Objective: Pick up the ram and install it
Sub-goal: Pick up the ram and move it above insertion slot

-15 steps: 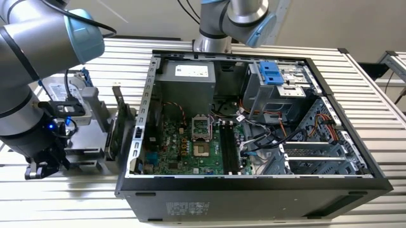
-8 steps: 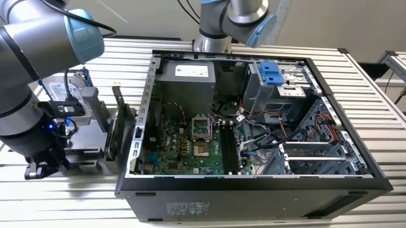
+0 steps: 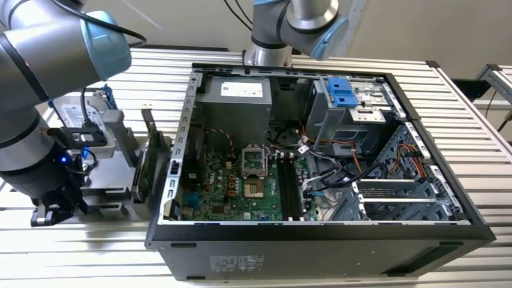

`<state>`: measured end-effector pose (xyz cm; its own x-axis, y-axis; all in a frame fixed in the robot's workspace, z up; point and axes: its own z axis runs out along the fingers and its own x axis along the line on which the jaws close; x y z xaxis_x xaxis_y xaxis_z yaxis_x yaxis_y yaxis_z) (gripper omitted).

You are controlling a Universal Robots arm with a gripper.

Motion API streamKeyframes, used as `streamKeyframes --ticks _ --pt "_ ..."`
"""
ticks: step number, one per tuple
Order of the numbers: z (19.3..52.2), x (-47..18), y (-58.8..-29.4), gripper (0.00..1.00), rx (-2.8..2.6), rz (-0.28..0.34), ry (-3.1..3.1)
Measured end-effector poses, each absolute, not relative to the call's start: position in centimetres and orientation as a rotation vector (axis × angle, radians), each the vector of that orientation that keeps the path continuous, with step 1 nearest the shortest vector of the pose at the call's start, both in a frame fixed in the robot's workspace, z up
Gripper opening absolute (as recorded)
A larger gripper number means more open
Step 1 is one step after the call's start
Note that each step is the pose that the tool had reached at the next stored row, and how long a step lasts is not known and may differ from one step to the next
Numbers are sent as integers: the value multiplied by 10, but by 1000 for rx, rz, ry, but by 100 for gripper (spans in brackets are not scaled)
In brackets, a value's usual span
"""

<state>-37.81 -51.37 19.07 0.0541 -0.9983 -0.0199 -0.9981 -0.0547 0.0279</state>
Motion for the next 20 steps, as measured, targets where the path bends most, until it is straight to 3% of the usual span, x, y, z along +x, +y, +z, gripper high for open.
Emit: streamKeyframes --ticks 20 --pt "208 -378 -514 0 2276 -53 -2155"
